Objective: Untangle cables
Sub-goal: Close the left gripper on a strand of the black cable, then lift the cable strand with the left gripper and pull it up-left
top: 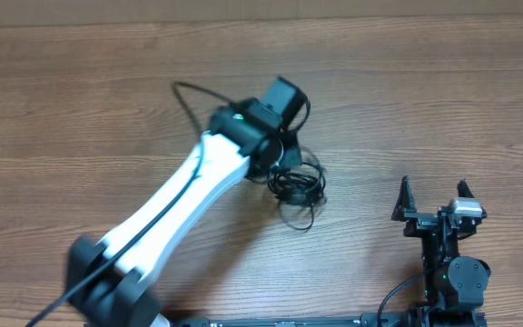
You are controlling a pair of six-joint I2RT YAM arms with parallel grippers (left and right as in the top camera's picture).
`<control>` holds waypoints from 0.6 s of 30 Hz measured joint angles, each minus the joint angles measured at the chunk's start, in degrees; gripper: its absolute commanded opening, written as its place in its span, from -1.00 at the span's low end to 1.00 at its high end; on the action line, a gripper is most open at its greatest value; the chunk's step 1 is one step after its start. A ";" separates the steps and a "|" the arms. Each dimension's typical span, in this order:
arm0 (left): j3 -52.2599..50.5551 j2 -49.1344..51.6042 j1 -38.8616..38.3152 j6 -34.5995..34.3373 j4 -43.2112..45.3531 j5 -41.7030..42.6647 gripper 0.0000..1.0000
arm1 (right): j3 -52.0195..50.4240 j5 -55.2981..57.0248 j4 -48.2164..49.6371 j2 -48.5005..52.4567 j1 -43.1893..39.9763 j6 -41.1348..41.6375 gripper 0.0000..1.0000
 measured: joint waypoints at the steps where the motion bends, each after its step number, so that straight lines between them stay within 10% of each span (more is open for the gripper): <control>1: 1.57 -2.23 0.00 0.81 -0.13 -0.28 -0.92 | 0.00 0.00 0.02 0.00 0.00 -0.04 1.00; 18: 5.33 -10.49 0.04 1.42 -9.16 -15.52 -0.92 | 0.00 0.00 0.00 0.00 0.00 -0.04 1.00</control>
